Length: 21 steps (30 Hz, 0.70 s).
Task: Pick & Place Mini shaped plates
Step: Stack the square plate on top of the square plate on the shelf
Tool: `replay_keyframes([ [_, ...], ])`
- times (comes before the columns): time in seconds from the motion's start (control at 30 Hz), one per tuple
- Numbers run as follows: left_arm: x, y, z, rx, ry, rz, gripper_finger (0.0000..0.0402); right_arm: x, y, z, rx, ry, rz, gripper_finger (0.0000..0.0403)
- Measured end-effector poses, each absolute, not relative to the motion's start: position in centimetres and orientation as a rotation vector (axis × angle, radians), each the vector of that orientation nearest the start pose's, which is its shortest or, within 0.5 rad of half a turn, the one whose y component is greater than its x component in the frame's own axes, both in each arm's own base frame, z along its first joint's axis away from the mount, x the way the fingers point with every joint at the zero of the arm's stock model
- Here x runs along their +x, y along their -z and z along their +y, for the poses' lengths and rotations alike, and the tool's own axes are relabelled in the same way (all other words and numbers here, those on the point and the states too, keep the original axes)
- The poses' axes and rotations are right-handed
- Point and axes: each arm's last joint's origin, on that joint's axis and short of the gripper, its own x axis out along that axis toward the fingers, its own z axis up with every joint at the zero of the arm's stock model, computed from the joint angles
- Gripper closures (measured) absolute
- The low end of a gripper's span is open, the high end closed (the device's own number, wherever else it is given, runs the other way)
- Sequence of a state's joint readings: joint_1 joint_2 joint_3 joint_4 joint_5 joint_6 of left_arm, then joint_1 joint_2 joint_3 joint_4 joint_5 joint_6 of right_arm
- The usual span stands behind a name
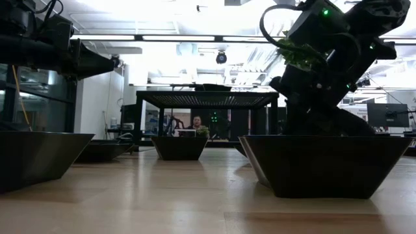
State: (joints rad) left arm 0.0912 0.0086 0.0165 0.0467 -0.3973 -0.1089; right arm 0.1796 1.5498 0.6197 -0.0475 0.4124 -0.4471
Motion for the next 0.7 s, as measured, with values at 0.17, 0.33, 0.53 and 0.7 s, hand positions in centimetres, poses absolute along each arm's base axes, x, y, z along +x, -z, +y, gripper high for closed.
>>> replay_keyframes([
  [0.17,9.3,-17.3,2.0,-0.115,-0.485,-0.081,0.0284,25.9,-13.7,3.5,-0.687,0.012,0.943,0.0403],
  [0.33,9.3,-17.3,2.0,-0.115,-0.485,-0.081,0.0284,25.7,-15.0,3.7,-0.662,0.023,0.884,0.0403],
  [0.53,9.3,-17.3,2.0,-0.115,-0.483,-0.081,0.0284,25.0,-16.9,4.9,-0.658,0.014,0.794,0.0403],
  [0.7,9.3,-17.3,2.0,-0.115,-0.483,-0.081,0.0284,24.4,-18.2,5.9,-0.656,0.024,0.724,0.0403],
])
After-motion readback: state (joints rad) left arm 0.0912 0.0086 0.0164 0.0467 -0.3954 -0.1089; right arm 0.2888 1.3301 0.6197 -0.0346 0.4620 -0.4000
